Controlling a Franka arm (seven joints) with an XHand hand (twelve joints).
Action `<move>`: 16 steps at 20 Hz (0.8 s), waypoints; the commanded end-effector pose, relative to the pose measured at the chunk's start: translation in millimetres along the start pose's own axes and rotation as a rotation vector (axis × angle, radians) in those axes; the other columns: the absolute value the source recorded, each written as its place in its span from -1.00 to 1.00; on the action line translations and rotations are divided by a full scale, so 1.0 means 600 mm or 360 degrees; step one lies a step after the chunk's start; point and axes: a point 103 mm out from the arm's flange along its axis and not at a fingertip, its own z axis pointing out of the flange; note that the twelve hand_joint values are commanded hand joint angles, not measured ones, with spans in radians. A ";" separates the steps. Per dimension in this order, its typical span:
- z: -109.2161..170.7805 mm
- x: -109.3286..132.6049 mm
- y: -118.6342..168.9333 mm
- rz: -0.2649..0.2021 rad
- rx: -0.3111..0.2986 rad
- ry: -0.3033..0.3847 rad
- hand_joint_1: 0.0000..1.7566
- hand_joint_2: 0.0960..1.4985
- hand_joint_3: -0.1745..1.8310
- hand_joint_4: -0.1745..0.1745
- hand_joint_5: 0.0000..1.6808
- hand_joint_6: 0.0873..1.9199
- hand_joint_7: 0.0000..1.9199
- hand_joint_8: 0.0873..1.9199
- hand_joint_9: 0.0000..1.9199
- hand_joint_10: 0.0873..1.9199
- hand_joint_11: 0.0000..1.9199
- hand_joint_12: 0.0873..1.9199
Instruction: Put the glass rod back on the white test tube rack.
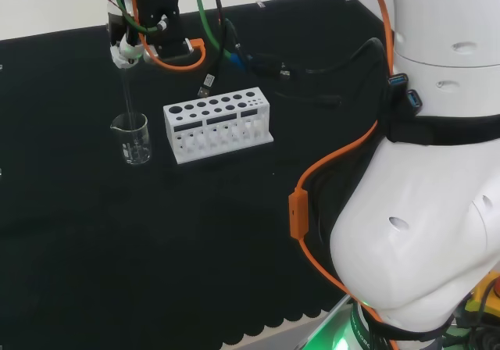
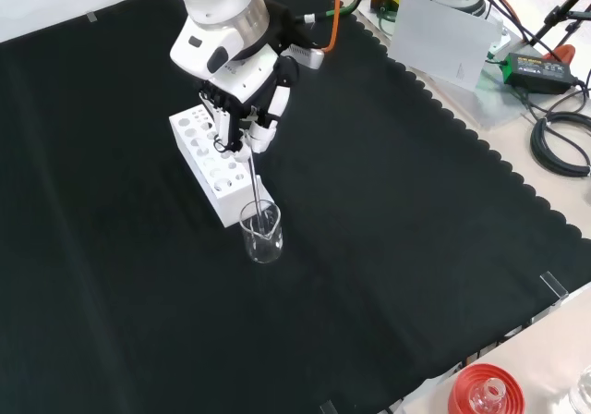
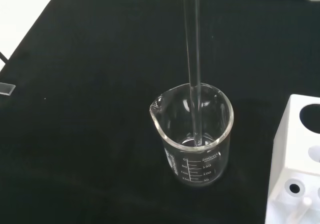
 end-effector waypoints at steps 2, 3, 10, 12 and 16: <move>-0.014 -0.012 -0.013 0.0009 -0.0034 0.0046 0.49 0.40 -0.90 -1.00 0.24 -0.36 0.32 -0.23 0.84 -0.68 0.64 -0.39; -0.014 -0.011 -0.012 0.0015 -0.0031 0.0038 0.49 0.40 -0.90 -1.00 0.24 -0.36 0.32 -0.23 0.84 -0.68 0.64 -0.39; -0.055 -0.009 -0.036 0.0028 -0.0076 0.0019 0.49 0.39 -0.90 -1.00 0.24 -0.36 0.32 -0.23 0.84 -0.68 0.64 -0.39; -0.066 -0.012 -0.042 0.0034 -0.0092 0.0014 0.49 0.39 -0.90 -1.00 0.24 -0.36 0.32 -0.23 0.84 -0.68 0.64 -0.39; -0.085 -0.018 -0.054 0.0051 -0.0122 0.0016 0.49 0.39 -0.90 -1.00 0.24 -0.36 0.32 -0.23 0.84 -0.68 0.64 -0.39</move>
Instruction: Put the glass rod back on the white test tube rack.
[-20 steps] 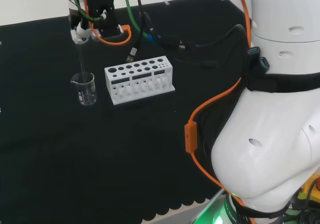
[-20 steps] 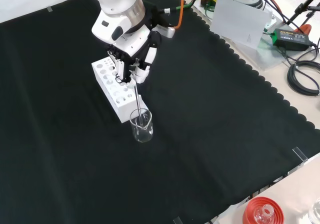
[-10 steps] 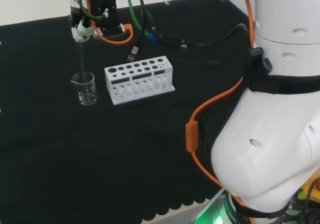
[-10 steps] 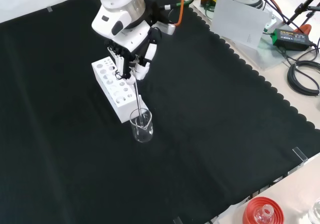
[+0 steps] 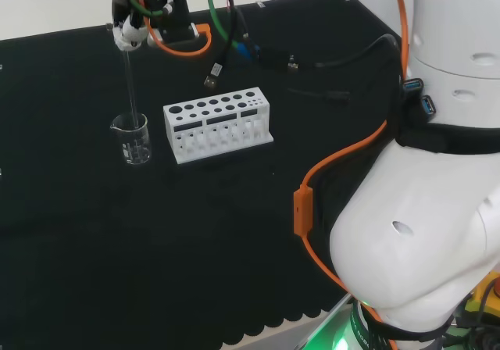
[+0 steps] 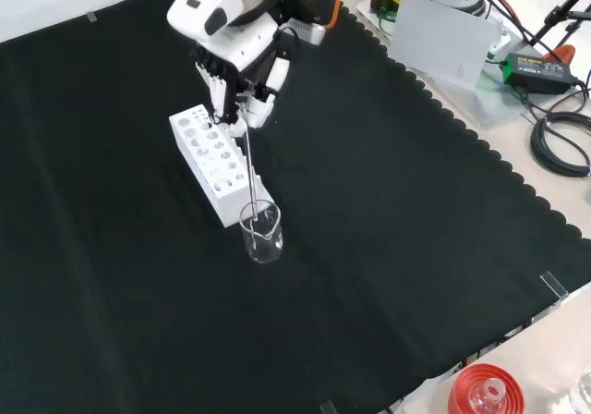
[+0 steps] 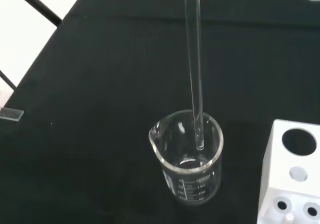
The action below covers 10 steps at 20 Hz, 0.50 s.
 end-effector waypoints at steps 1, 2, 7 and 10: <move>-0.031 -0.012 -0.021 0.0031 -0.0038 -0.0003 0.49 0.39 -0.90 -1.00 0.24 -0.36 0.32 -0.23 0.84 -0.68 0.64 -0.39; -0.036 -0.014 -0.023 0.0034 -0.0046 -0.0003 0.49 0.39 -0.90 -1.00 0.24 -0.36 0.32 -0.23 0.84 -0.68 0.64 -0.39; -0.058 -0.030 -0.032 0.0057 -0.0080 -0.0001 0.49 0.39 -0.89 -1.00 0.24 -0.36 0.32 -0.23 0.84 -0.68 0.64 -0.39; -0.069 -0.044 -0.036 0.0074 -0.0097 0.0003 0.49 0.39 -0.89 -1.00 0.24 -0.36 0.32 -0.23 0.84 -0.68 0.64 -0.39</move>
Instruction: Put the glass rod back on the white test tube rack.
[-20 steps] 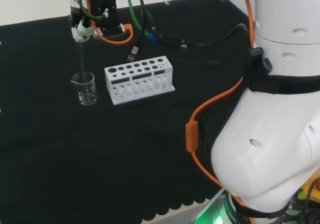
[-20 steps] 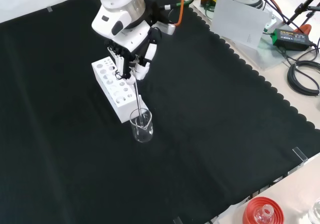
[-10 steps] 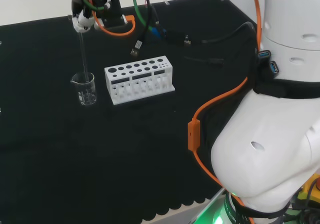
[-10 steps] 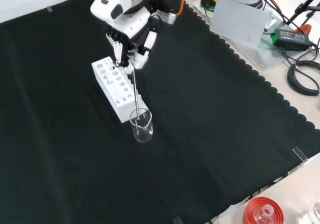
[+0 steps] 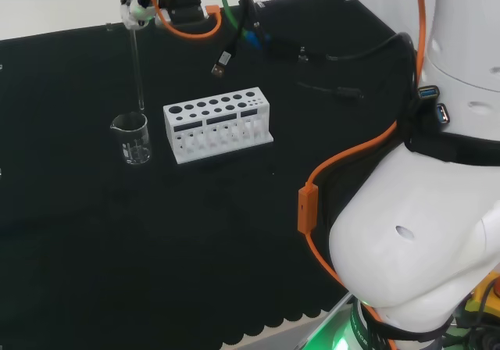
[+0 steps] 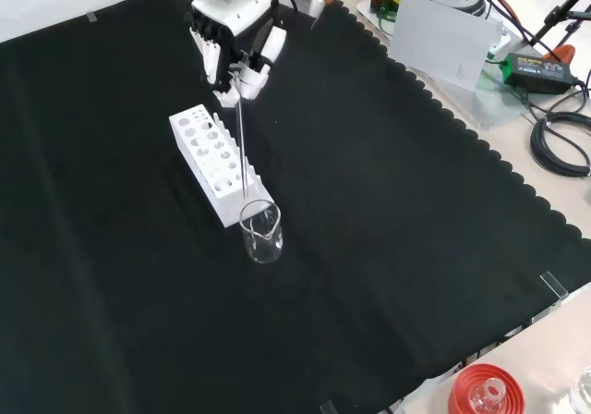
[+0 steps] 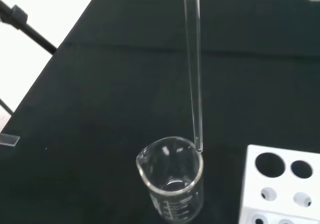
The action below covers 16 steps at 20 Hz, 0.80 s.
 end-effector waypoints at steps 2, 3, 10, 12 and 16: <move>-0.021 -0.034 -0.007 0.0044 -0.0029 0.0007 0.49 0.39 -0.89 -1.00 0.24 -0.36 0.32 -0.23 0.84 -0.68 0.64 -0.39; -0.023 -0.040 -0.007 0.0052 -0.0032 0.0008 0.49 0.39 -0.89 -1.00 0.24 -0.36 0.32 -0.23 0.84 -0.68 0.64 -0.39; -0.028 -0.071 -0.007 0.0109 -0.0041 0.0018 0.49 0.39 -0.89 -1.00 0.24 -0.37 0.32 -0.23 0.84 -0.68 0.64 -0.39; -0.029 -0.070 -0.006 0.0123 -0.0044 0.0026 0.49 0.39 -0.89 -1.00 0.24 -0.37 0.32 -0.23 0.84 -0.68 0.64 -0.39; -0.031 -0.104 -0.009 0.0137 -0.0049 -0.0011 0.49 0.39 -0.89 -1.00 0.24 -0.37 0.32 -0.23 0.84 -0.68 0.64 -0.39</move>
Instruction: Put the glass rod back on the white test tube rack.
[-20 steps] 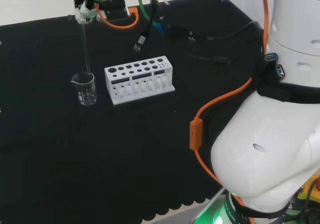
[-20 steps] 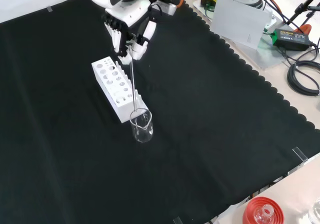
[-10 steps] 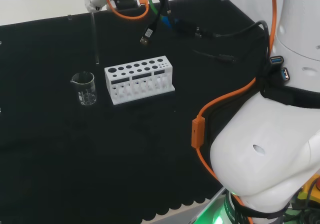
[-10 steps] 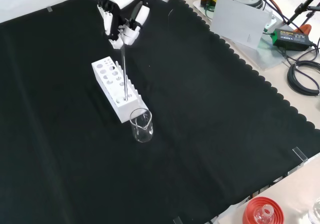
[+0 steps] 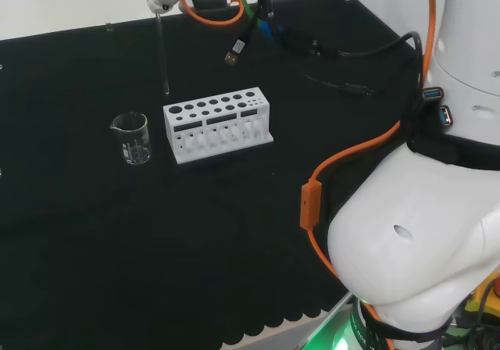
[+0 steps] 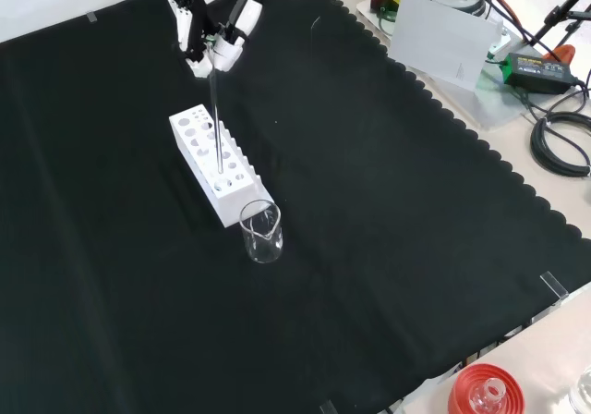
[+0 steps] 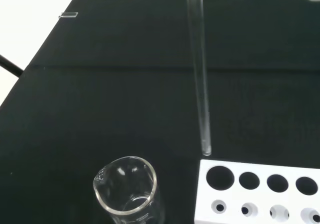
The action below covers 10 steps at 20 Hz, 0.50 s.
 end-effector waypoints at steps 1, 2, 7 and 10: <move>-0.005 -0.039 -0.001 0.0040 -0.0039 -0.0056 0.49 0.39 -0.89 -1.00 0.24 -0.37 0.32 -0.23 0.84 -0.68 0.64 -0.39; -0.006 -0.047 -0.003 0.0061 -0.0044 -0.0046 0.49 0.39 -0.89 -1.00 0.24 -0.37 0.32 -0.23 0.84 -0.68 0.64 -0.39; -0.009 -0.072 -0.011 0.0097 -0.0010 -0.0015 0.49 0.39 -0.89 -1.00 0.24 -0.37 0.32 -0.23 0.84 -0.68 0.64 -0.39; -0.010 -0.089 -0.011 0.0131 -0.0014 -0.0006 0.49 0.39 -0.89 -1.00 0.24 -0.37 0.32 -0.23 0.84 -0.68 0.64 -0.39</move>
